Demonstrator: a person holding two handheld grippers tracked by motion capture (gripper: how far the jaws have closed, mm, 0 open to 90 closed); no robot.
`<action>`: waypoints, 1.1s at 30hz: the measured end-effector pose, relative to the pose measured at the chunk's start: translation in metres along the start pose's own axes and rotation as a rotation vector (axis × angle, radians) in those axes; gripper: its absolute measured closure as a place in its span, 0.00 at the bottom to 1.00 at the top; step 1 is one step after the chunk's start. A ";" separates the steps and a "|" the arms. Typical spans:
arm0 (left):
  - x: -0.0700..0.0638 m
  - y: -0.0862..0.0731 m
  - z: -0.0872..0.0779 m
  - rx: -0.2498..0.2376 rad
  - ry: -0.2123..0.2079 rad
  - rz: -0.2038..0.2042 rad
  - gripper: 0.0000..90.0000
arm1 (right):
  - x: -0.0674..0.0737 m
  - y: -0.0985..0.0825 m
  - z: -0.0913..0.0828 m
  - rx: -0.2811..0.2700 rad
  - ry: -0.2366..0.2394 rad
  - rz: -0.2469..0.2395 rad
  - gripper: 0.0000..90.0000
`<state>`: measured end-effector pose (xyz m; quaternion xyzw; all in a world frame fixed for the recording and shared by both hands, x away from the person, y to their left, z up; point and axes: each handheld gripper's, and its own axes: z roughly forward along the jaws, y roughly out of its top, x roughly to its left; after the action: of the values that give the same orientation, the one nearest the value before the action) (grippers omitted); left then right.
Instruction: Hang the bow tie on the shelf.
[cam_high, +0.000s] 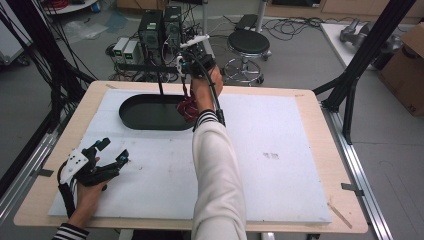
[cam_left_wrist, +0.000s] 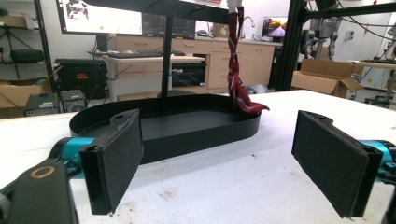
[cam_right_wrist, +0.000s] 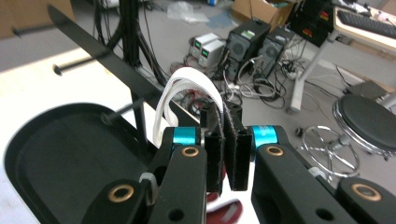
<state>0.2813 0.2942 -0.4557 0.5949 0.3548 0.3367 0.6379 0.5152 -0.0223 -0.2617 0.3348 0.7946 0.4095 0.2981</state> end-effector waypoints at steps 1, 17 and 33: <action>0.000 0.000 0.000 0.001 0.000 -0.001 0.19 | 0.000 -0.001 0.000 0.004 -0.001 0.000 0.97; -0.001 0.000 0.000 -0.001 0.000 0.011 0.19 | -0.003 -0.038 0.007 0.066 -0.006 -0.002 0.97; -0.001 0.000 0.000 -0.003 0.000 0.014 0.19 | -0.006 -0.055 0.009 0.071 0.048 0.031 0.82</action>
<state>0.2808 0.2932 -0.4558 0.5965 0.3501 0.3415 0.6364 0.5099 -0.0477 -0.3118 0.3473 0.8102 0.3938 0.2604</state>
